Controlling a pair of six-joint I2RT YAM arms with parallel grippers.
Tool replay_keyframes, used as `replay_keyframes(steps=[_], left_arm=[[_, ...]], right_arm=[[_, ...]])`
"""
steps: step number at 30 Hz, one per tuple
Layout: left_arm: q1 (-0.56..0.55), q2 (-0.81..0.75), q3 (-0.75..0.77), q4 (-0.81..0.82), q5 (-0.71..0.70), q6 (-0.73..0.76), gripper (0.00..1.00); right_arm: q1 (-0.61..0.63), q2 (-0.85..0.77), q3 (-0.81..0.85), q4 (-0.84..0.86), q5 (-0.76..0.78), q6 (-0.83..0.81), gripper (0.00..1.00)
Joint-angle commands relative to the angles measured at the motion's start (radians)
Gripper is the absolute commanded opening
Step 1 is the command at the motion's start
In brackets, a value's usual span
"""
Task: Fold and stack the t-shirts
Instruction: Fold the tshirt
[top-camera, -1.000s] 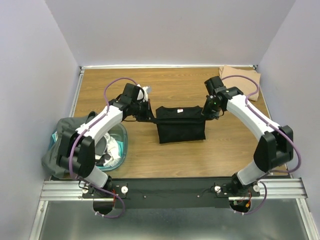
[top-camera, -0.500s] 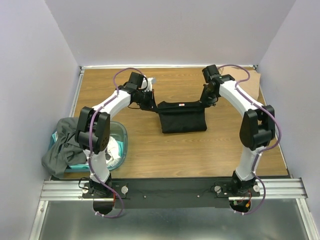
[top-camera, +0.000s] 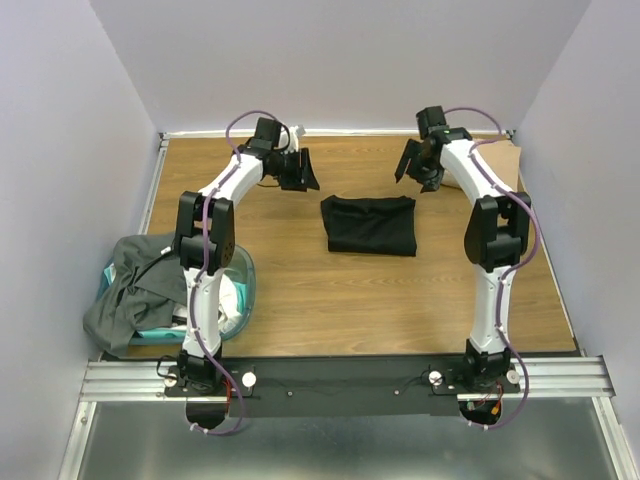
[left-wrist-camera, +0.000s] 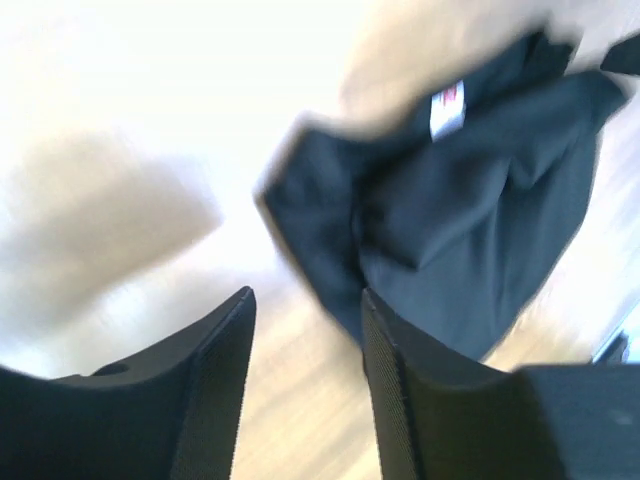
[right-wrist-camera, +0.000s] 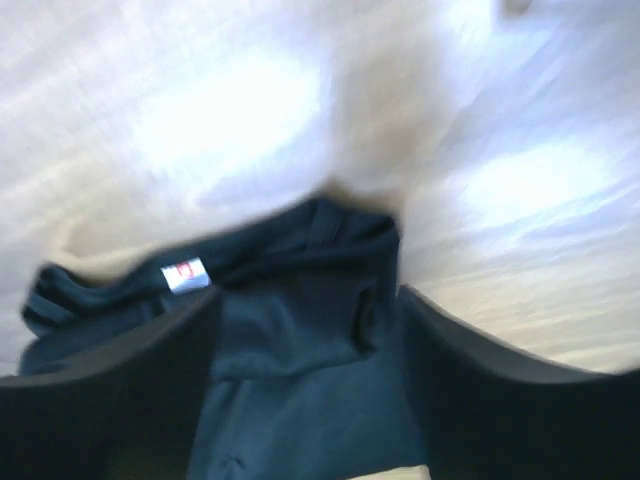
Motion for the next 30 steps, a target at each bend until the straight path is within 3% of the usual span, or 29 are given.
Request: replay_keyframes(steps=[1,5,15,21,30], left_arm=[[0.017,0.005,0.120,0.009,-0.005,-0.043,0.57],[0.017,-0.047,-0.002,0.043,0.001,-0.040,0.57],[-0.006,-0.198,-0.289,0.176,0.049,-0.039,0.58],[-0.032,-0.229,-0.383,0.256,0.105,-0.060,0.60],[-0.067,-0.209,-0.386,0.343,0.130,-0.112,0.66]], right_arm=[[-0.040,-0.003,0.122,0.004,-0.025,-0.021,0.82],[-0.056,-0.058,0.045,0.027,-0.040,-0.083,0.88],[-0.067,-0.279,-0.349,0.159,-0.143,-0.129,0.89],[-0.074,-0.351,-0.495,0.231,-0.240,-0.132,0.90],[-0.119,-0.415,-0.644,0.331,-0.428,-0.213,0.99]])
